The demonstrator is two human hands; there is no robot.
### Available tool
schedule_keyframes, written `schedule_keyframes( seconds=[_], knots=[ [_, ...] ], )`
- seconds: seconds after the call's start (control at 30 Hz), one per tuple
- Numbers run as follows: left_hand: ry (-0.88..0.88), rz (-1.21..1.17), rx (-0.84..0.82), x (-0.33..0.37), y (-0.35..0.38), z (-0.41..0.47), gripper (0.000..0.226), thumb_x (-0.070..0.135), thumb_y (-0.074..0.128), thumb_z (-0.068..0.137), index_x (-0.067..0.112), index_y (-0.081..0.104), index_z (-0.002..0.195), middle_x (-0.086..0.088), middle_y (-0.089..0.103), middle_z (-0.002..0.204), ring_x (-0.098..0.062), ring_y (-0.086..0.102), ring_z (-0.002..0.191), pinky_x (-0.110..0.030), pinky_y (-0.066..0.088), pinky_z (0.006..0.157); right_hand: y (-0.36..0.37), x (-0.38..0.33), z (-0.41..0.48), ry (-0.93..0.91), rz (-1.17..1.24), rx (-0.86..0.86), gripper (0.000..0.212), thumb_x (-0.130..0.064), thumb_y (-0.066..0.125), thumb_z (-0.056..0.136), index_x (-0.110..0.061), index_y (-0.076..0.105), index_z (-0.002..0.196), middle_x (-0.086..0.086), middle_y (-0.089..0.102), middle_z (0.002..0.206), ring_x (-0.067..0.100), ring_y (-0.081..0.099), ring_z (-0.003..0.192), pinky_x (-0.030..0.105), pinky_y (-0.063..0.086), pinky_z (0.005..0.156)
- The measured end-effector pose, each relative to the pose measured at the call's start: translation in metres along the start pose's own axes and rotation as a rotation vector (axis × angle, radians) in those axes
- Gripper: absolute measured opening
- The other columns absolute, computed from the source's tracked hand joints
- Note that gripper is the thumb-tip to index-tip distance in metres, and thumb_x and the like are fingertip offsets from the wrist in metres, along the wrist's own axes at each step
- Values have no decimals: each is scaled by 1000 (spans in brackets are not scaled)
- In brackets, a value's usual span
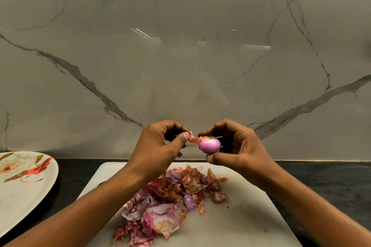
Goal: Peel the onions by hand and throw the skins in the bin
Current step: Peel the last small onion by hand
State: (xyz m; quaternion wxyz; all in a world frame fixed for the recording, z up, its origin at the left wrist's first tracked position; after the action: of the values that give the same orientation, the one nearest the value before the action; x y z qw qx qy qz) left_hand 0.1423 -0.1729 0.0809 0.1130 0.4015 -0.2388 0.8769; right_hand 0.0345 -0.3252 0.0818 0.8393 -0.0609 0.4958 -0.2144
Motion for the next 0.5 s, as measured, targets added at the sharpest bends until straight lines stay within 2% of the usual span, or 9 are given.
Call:
schedule_keyframes(
  seconds=[0.23, 0.5],
  knots=[
    [-23, 4, 33, -1, -3, 1, 6, 17, 71, 99, 20, 75, 97, 5, 75, 86, -11, 74, 82, -28, 64, 65, 0, 6, 1, 97, 156, -6, 47, 0, 78, 70, -8, 62, 113, 8, 76, 117, 33, 76, 102, 33, 63, 81],
    [-41, 2, 80, -3, -10, 1, 5, 17, 69, 100, 19, 74, 99, 1, 75, 91, -13, 74, 83, -23, 62, 64, -5, 17, 3, 206, 344, 28, 46, -6, 76, 71, -5, 63, 116, 14, 74, 112, 36, 76, 101, 37, 64, 84]
  ],
)
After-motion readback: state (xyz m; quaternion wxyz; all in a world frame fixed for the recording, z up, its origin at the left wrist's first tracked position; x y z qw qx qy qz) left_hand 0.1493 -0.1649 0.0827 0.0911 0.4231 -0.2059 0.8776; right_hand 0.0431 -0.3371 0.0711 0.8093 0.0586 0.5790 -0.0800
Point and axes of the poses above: each hand's wrist, its own z-axis towards the middle knuckle, its own y-axis out of the palm, x = y × z, the point moved 10 cm from there along z, towards the middle knuckle
